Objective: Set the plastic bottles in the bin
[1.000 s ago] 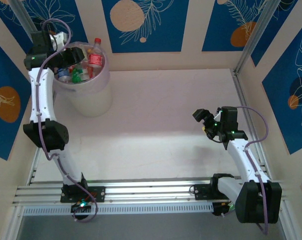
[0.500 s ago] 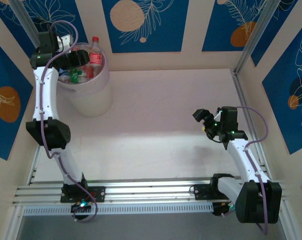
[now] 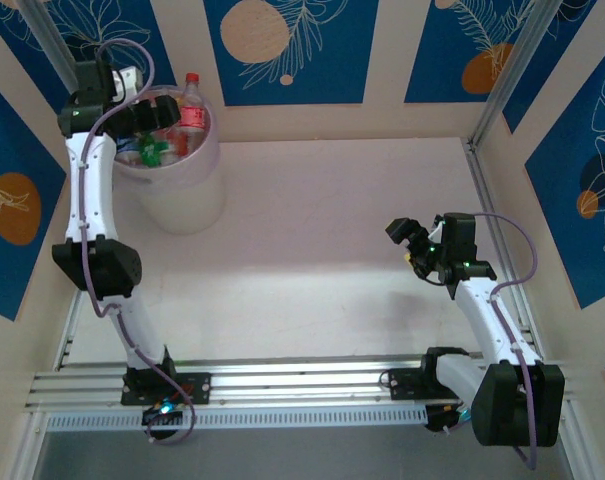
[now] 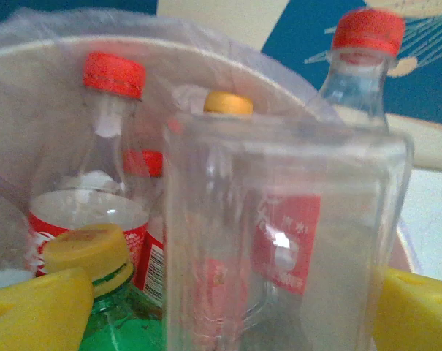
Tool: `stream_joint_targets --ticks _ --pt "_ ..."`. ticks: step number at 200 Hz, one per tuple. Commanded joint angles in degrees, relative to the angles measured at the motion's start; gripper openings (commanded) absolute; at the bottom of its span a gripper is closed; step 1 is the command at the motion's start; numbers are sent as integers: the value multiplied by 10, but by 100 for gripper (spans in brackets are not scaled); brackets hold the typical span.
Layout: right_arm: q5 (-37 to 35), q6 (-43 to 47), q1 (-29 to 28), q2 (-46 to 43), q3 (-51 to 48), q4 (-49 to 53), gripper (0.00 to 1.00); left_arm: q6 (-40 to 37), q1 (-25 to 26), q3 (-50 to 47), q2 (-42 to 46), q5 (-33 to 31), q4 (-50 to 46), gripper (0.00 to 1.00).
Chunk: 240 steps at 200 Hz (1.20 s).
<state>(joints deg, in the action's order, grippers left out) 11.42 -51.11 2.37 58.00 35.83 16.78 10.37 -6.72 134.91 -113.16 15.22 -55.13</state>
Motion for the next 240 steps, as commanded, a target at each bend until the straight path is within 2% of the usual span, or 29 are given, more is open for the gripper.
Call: stream_joint_targets --ticks 1,22,44,67,106,136,167,210,240 --pt "16 2 -3 7 6 1 95 -13 -3 36 41 -34 -15 93" --pt "16 1 -6 11 5 -1 95 -18 -3 35 44 -37 -21 91" --pt "15 0 -9 12 4 -5 95 -21 -2 15 46 -38 -18 82" --pt "13 0 -11 11 4 -2 95 -18 4 -27 53 -33 -1 72" --pt "10 -1 -12 8 2 -1 95 -21 15 -112 69 -40 26 65" --pt "9 1 -12 7 5 3 95 -23 15 -165 83 -56 46 64" --pt "9 3 -12 7 6 5 95 -18 15 -147 83 -48 45 64" --pt "7 6 -12 6 8 5 95 -18 15 -70 88 -29 24 77" --pt "1 23 -12 11 24 11 95 -28 17 -78 125 -24 18 81"
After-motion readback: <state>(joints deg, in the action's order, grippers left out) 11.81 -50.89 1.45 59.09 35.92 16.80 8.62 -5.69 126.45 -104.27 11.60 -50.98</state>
